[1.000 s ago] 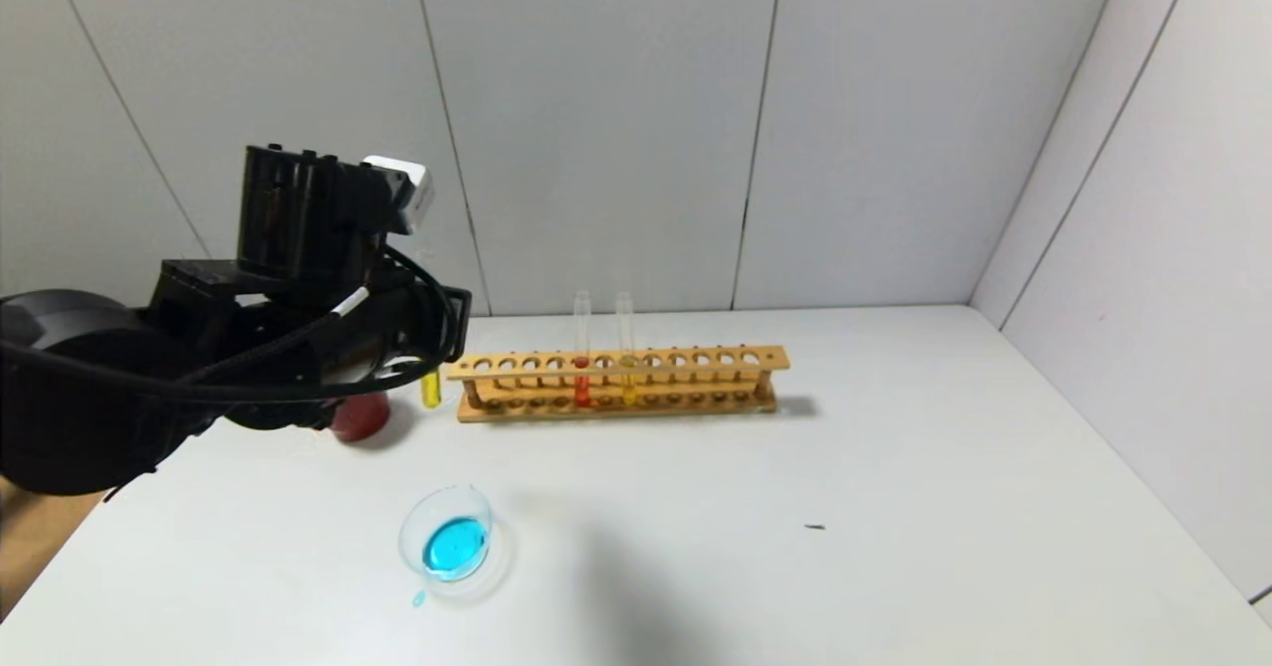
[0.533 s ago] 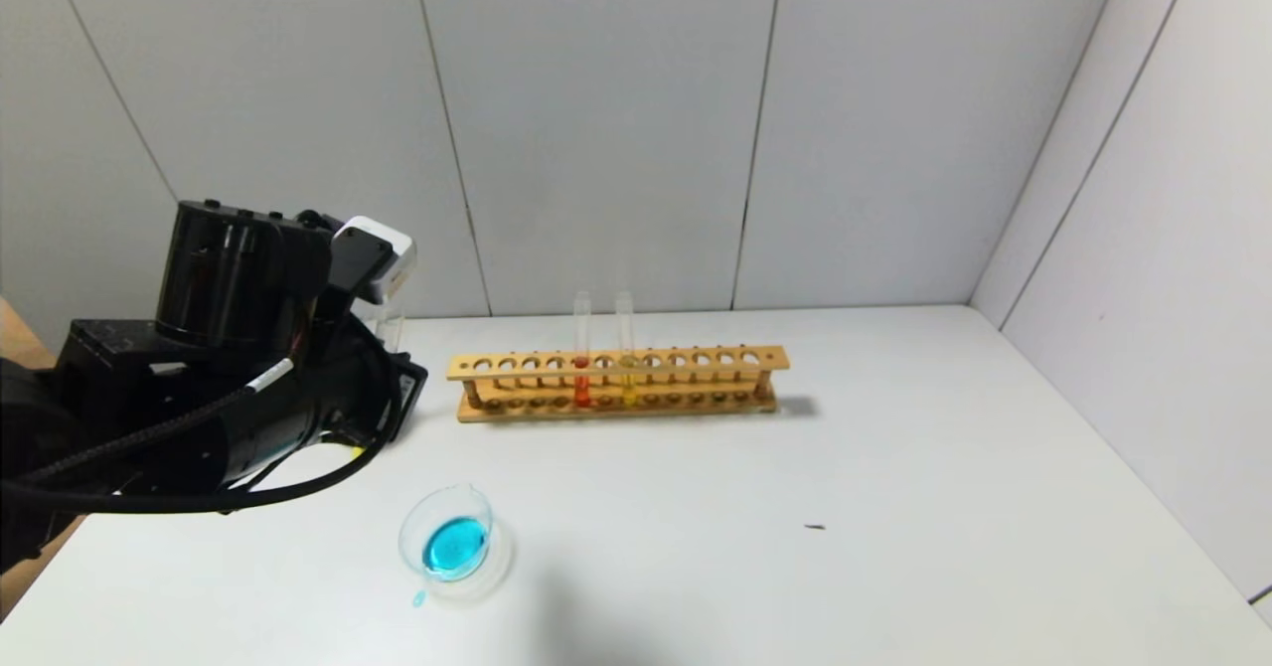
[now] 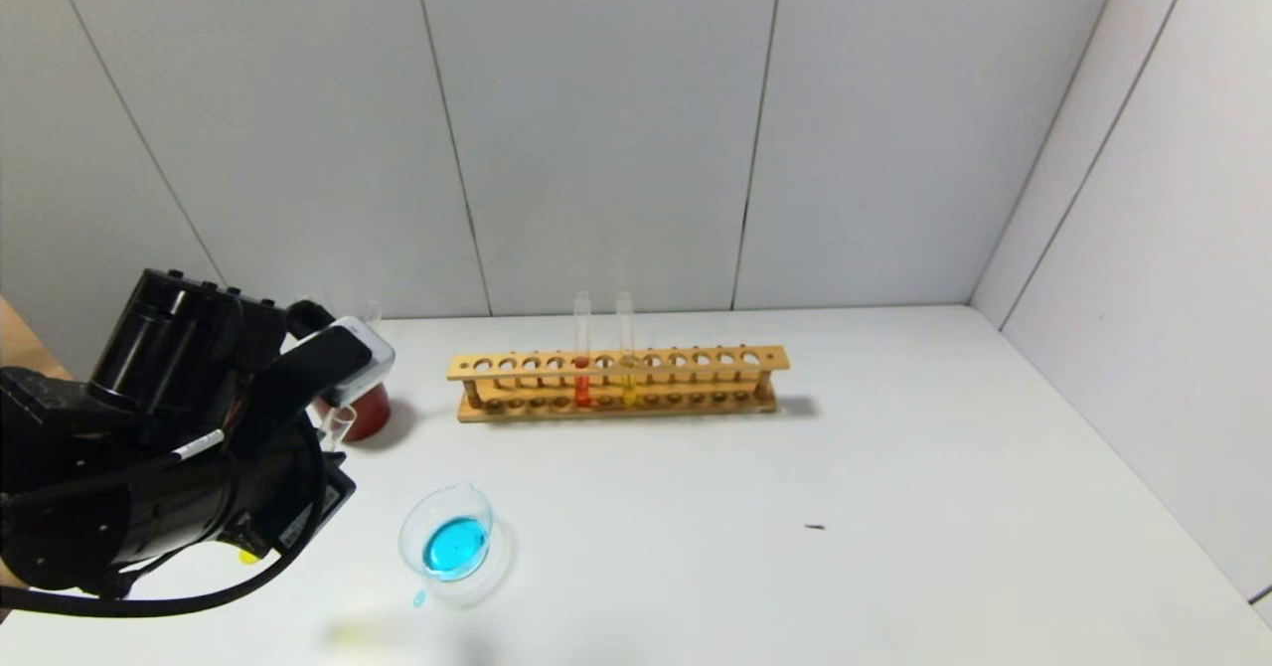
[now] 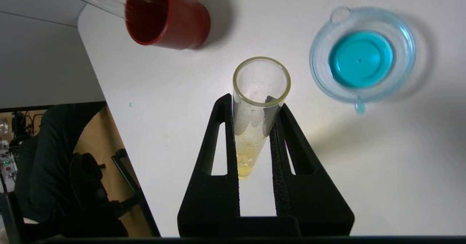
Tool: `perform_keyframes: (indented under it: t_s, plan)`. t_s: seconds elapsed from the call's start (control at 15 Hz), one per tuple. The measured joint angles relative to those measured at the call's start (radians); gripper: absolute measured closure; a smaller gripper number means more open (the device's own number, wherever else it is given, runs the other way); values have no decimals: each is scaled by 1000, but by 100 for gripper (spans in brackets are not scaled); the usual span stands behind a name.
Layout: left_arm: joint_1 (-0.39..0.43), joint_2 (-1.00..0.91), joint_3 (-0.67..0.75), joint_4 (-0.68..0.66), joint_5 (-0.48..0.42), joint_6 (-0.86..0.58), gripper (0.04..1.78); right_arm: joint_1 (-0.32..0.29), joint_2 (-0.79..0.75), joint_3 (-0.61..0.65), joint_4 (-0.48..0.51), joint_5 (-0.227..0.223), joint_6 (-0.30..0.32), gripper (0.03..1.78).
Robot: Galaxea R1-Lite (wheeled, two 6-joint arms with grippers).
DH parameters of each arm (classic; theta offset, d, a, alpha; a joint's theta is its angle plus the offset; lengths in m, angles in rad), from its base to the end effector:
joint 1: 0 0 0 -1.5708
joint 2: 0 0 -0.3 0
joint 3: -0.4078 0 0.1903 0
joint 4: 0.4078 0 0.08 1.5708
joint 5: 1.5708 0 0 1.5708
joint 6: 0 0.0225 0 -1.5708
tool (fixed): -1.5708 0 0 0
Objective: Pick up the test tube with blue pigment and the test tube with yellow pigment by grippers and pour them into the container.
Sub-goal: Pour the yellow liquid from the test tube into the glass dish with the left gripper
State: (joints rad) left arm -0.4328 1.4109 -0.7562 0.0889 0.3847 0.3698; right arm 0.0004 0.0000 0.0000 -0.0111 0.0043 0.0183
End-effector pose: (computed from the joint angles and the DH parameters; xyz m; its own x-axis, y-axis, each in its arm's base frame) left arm 0.1951 -0.0808 0.1814 0.7767 0.0545 -0.6275 0.3508 0.7900 0.5029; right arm -0.0228 0.0001 0.0766 0.9999 0.0047 0.0111 -0.0049 0.9998 0.0183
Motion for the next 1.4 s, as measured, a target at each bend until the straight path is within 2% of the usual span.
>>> perform_keyframes:
  t_s: [0.4, 0.67, 1.0, 1.4]
  plan:
    - [0, 2, -12, 206, 6, 72, 152, 0, 0, 0, 0, 0, 0, 10]
    - [-18, 37, -44, 380, 58, 83, 152, 0, 0, 0, 0, 0, 0, 10]
    - [-70, 103, -73, 402, 71, 85, 152, 0, 0, 0, 0, 0, 1, 10]
    - [-90, 235, -157, 426, 110, 83, 152, 0, 0, 0, 0, 0, 0, 10]
